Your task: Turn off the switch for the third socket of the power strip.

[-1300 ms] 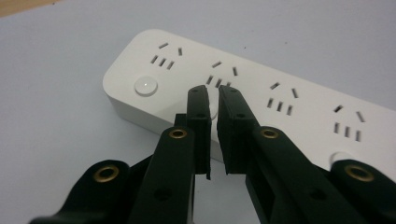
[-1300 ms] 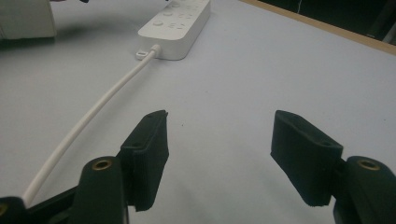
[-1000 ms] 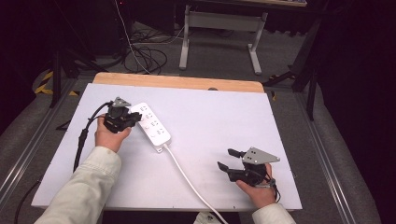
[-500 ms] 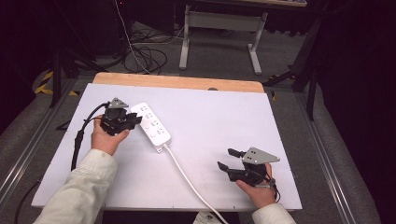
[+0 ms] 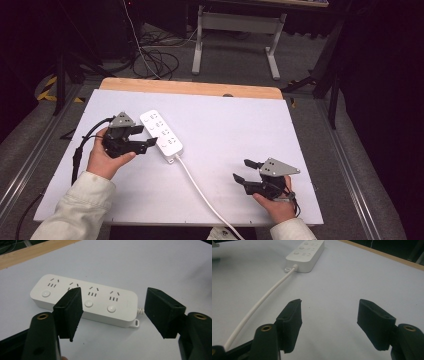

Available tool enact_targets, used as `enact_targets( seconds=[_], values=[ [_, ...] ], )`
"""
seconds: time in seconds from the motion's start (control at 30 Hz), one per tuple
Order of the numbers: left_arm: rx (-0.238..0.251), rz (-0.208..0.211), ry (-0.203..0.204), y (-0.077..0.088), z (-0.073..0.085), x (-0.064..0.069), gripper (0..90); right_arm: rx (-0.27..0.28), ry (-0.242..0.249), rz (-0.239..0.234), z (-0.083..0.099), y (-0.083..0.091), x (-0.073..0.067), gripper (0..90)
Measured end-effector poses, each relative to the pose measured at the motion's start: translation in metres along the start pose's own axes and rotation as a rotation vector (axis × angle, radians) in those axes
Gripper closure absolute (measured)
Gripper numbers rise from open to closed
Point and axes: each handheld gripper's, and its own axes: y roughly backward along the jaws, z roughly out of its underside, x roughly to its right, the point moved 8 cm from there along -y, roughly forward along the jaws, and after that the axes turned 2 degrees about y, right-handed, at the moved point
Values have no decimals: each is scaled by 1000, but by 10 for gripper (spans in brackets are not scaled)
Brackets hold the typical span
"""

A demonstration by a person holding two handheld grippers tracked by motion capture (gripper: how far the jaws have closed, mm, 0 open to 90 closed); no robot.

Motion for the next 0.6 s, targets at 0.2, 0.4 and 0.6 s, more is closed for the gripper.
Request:
enact_targets(
  seconds=[0.2, 0.4, 0.6],
  values=[
    [57, 45, 2, 14, 7, 15, 206, 2, -1, -6, 0, 0, 0, 366],
    [110, 73, -11, 28, 18, 28, 169, -1, 10, 2, 0, 0, -1, 365],
    [163, 91, -3, 39, 30, 31, 149, 5, 10, -3, -1, 1, -2, 363]
  ],
)
